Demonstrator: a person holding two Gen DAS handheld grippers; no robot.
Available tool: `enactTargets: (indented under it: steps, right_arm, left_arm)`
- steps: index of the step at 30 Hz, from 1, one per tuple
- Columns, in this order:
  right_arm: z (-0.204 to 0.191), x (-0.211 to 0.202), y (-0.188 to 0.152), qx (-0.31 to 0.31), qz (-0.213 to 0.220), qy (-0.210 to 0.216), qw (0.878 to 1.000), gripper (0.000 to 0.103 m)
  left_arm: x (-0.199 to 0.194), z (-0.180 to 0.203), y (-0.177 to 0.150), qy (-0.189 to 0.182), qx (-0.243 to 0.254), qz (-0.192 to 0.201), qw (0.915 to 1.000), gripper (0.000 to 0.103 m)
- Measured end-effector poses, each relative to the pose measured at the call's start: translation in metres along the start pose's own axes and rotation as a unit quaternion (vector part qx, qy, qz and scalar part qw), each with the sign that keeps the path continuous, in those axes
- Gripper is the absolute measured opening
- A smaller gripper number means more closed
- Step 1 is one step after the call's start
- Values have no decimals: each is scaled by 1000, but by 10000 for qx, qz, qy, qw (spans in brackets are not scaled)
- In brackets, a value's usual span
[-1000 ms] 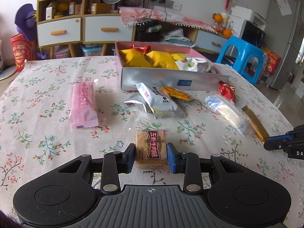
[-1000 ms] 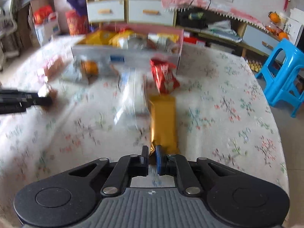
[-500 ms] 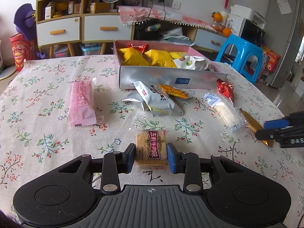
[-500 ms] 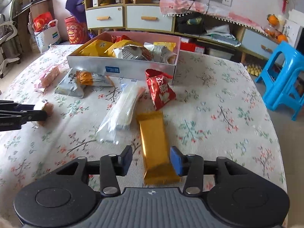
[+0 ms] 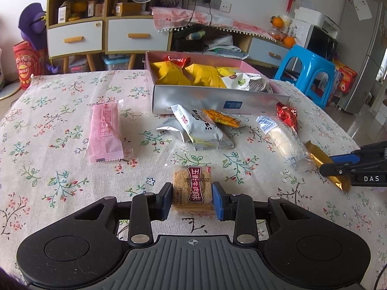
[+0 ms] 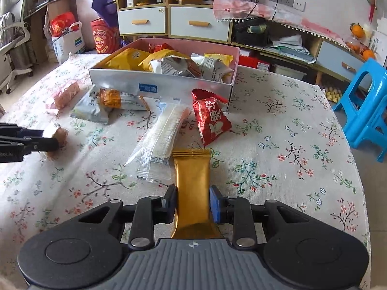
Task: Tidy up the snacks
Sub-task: 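Lift both held packets and carry them over the box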
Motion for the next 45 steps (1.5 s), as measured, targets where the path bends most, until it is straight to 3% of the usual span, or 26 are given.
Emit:
enactTargets:
  steps: [12, 21, 30, 41, 45]
  right_arm:
    - [-10, -38, 21, 177, 318, 148, 9992, 16]
    - [-18, -51, 58, 341, 711, 269, 9965, 16]
    - [-13, -35, 98, 662, 885, 204, 9937, 16]
    - [-5, -1, 134, 1317, 976, 195, 9863, 17]
    - [-8, 11, 147, 1366, 994, 255, 9853, 17]
  left_arm:
    - [-14, 5, 15, -159, -161, 180, 9996, 32]
    - [-23, 12, 46, -273, -352, 476, 9979, 32]
    - [-12, 14, 80, -180, -589, 652, 9960, 32]
    - [28, 17, 120, 60, -897, 773, 9930, 32]
    - [46, 16, 127, 207, -741, 724, 9944, 32]
Point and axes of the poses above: each gripper's, at about its wrist camera, not at the fingertips, and x roughly the way its jaws point, z to its right, y to its top, the point moved 7 cm from there along x, roughly the way its jaws point, and after that the axes turned 2 degrees about -y, right-handed, at the moved point
